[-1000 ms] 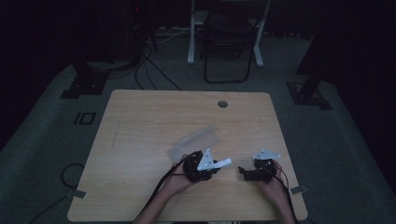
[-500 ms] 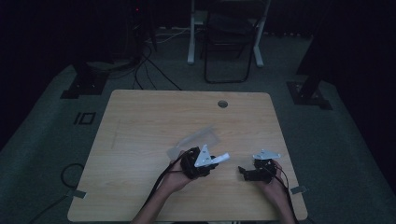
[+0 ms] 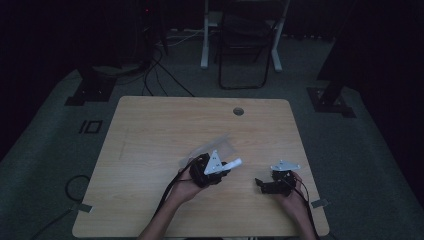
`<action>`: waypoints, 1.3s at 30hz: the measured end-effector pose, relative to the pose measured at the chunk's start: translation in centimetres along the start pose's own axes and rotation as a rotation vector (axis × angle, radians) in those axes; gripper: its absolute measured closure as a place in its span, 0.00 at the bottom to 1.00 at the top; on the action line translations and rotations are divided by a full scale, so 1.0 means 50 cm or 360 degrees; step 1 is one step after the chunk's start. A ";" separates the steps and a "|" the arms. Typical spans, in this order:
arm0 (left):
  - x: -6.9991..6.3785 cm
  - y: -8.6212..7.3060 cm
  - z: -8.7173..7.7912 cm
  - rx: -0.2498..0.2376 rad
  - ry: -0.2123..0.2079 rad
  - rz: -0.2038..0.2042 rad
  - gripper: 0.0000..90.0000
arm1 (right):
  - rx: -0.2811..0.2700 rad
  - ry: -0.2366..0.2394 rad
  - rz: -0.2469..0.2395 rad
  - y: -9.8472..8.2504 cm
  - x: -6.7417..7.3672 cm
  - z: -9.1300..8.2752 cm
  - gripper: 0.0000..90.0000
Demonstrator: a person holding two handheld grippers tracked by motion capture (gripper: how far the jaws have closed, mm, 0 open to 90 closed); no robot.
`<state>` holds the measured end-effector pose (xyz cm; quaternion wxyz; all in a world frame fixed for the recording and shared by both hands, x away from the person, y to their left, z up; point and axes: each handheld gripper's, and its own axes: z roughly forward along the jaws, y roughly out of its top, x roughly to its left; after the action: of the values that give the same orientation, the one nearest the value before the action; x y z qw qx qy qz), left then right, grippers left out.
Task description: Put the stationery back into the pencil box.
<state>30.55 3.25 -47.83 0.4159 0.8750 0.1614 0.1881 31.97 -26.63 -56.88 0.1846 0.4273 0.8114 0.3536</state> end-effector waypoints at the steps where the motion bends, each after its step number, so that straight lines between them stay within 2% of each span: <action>1: 0.002 0.000 0.000 -0.0001 0.0003 -0.0002 0.79 | 0.0000 0.0000 0.0000 0.000 0.000 0.000 0.13; 26: 0.048 -0.021 0.008 0.0022 0.0125 -0.0101 0.79 | -0.0002 -0.0001 0.0000 0.000 0.000 0.000 0.13; 39: 0.061 -0.027 0.010 0.0027 0.0166 -0.0126 0.79 | -0.0002 0.0000 0.0000 0.000 0.000 0.000 0.13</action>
<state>33.27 5.08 -48.60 0.4067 0.8604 0.2188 0.2154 31.98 -26.63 -56.88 0.1848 0.4272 0.8112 0.3539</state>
